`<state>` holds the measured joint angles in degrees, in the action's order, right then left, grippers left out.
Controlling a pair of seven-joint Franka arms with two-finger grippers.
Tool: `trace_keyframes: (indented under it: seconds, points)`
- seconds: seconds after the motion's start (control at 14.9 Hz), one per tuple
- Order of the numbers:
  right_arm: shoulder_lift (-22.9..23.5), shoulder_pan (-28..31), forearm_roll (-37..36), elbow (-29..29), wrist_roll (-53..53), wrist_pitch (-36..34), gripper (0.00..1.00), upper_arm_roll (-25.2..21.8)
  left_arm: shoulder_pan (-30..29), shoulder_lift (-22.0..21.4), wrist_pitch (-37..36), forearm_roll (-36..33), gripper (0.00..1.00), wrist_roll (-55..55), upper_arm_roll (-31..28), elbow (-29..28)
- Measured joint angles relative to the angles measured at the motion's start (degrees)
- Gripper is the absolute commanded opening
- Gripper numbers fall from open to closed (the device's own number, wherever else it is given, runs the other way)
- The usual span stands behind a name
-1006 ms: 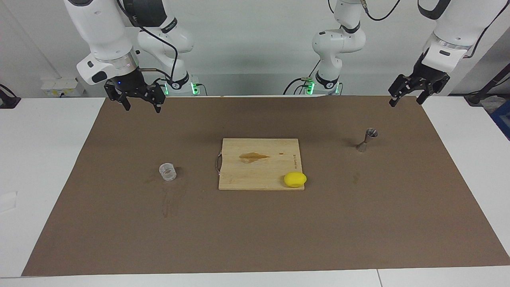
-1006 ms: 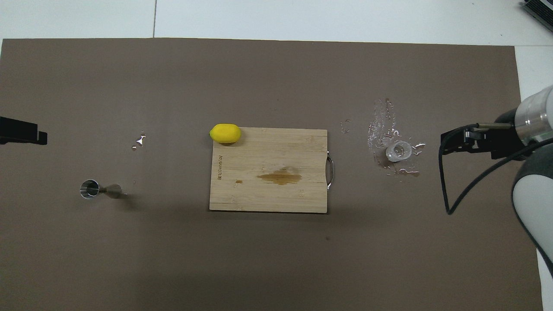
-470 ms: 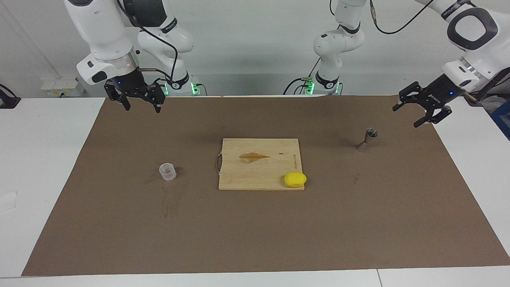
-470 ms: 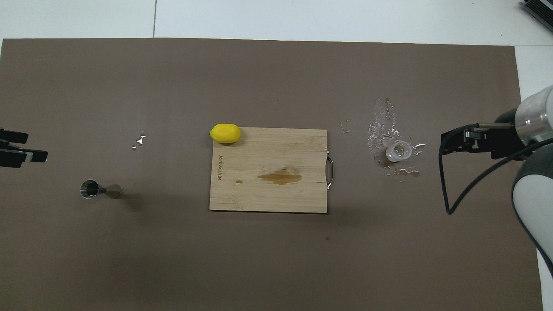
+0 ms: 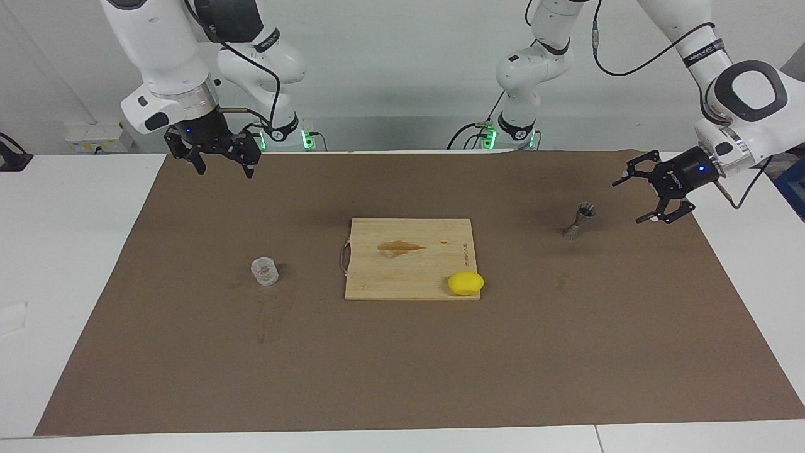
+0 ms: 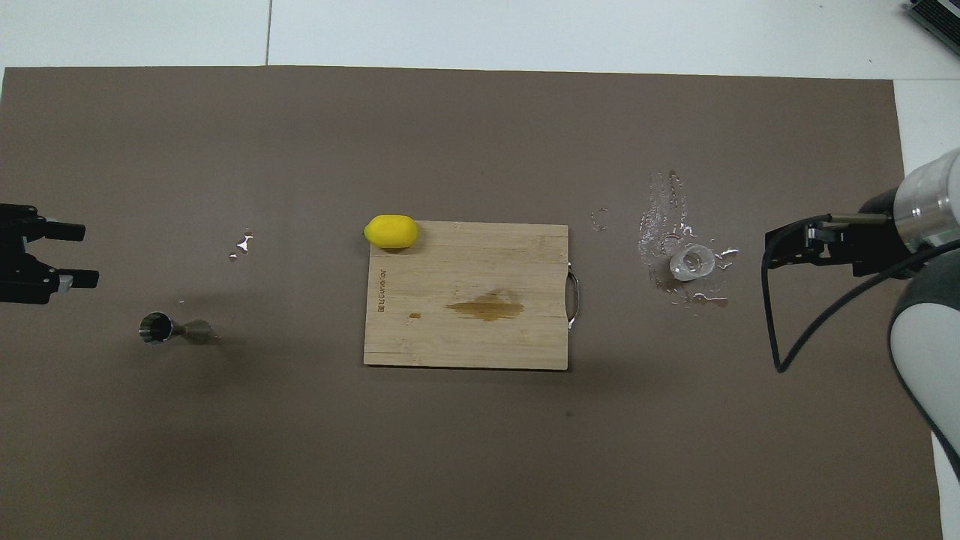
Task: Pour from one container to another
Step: 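Reach the left gripper to the small dark metal cup and grasp it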
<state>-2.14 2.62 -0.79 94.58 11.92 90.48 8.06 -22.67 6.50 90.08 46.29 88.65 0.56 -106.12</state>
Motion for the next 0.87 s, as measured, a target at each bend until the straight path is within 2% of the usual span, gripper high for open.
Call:
trace_keyframes:
  seconds: [0.2,0.4,0.6,0.87]
  points:
    - [0.0,0.0,0.0,0.0,0.0,0.0,1.0,0.0,-3.65,3.59,-6.39,4.79,1.0,13.84,0.0,-1.48]
    - [0.0,0.0,0.0,0.0,0.0,0.0,1.0,0.0,-7.23,7.14,-12.03,7.44,1.0,22.69,0.01,-3.59]
    - [0.0,0.0,0.0,0.0,0.0,0.0,1.0,0.0,-9.11,8.47,-11.8,11.09,1.0,34.41,-0.04,-8.55]
    - [0.0,0.0,0.0,0.0,0.0,0.0,1.0,0.0,-10.19,10.46,-12.04,16.37,1.0,43.17,-0.01,-14.89]
